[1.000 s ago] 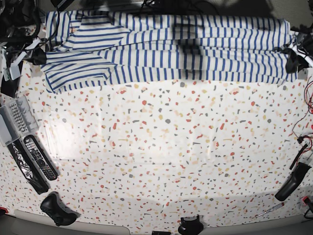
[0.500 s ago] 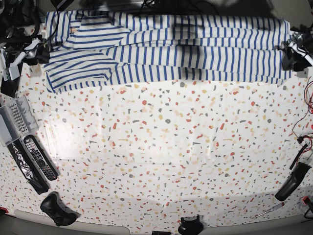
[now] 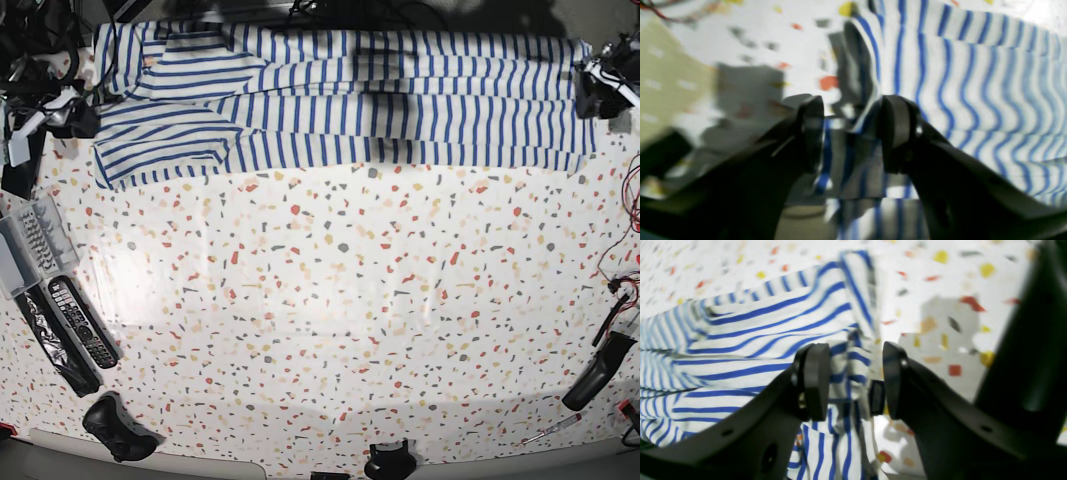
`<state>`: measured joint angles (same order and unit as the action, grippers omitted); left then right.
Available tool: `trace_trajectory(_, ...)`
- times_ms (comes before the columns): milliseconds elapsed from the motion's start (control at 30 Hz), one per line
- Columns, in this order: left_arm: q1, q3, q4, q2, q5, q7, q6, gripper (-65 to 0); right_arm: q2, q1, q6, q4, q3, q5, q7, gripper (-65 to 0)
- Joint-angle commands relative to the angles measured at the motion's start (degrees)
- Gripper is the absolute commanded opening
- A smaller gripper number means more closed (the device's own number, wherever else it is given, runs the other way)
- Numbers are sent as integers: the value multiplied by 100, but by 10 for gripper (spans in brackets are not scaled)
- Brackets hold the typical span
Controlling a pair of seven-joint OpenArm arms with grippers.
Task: Layout the t-shirt on the table in an organized manner, then fold the t-shirt properly
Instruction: 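Release the hem and raise both grippers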
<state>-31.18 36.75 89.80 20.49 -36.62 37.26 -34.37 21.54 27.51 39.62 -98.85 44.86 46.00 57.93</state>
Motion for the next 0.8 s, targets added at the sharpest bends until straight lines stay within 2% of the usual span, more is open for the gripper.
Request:
trace_trajectory(0, -17, 44, -63, 61, -151, -107, -7, -394, 103, -4, 38, -105, 61, 94, -127, -398)
trace_trajectory(167, 122, 44, -789, 46, -608, -125, -361, -394, 129, -4, 38, -105, 61, 105, -131, -398)
trace_trajectory(233, 190, 44, -962, 42, -1038, 46, -563, -397, 131, -7, 38, -105, 61, 116, -129, -398)
trace_trajectory(333, 197, 44, -992, 7, -1635, 509, -563, -426, 131, -7, 38, -105, 61, 118, -131, -398)
trace_trajectory(500, 197, 44, -992, -127, -1641, 743, -563, -446, 131, -4, 38, -105, 61, 118, -131, -398)
trace_trajectory(633, 195, 37, -992, -160, -1943, 935, -563, -525, 131, -20, 38, -105, 61, 122, -133, -398)
trace_trajectory(767, 197, 37, -992, -157, -2065, 979, -563, -650, 131, -20, 38, -105, 61, 205, -133, -398)
